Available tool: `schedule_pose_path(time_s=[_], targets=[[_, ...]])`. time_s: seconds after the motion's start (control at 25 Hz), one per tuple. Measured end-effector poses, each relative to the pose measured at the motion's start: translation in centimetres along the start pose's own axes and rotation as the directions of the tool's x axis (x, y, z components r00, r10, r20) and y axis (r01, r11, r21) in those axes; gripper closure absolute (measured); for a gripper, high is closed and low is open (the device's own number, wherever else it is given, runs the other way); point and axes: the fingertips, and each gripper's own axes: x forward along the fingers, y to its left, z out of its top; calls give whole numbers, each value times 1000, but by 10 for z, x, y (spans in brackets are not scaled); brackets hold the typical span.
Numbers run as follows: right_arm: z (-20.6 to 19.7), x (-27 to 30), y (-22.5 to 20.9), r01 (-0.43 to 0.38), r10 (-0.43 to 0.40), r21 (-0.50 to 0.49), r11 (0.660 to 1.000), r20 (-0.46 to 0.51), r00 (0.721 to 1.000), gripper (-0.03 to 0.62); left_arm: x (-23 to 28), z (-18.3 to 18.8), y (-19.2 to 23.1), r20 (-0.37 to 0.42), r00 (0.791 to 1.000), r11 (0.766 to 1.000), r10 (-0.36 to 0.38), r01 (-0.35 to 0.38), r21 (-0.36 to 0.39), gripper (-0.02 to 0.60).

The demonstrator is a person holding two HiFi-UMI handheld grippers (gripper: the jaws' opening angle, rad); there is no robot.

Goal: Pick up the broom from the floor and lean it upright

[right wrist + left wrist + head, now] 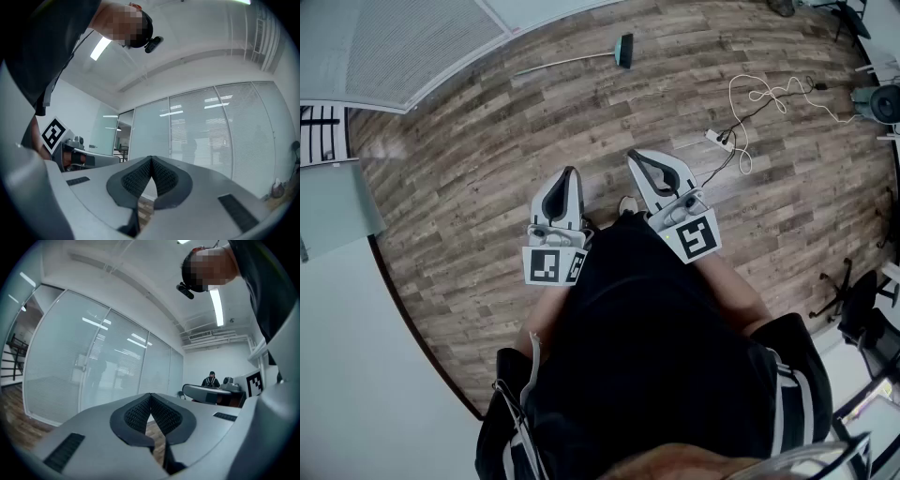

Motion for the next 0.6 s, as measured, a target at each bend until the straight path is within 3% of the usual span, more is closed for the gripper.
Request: schedule_pose_path(time_s=[0.16,0.4,0.6], targets=[[-3,9,-5,-11,11,21,1000,19,1000,577,-4,2,15,23,997,996,69,-70,55,563],[-17,19,-15,-15,15,68,998,2,1000,577,-8,-10,44,11,989,989,146,-147,20,563],[-31,27,-34,22,-19,87,996,-34,999,577,17,-25,51,-15,994,994,111,-112,-5,563]])
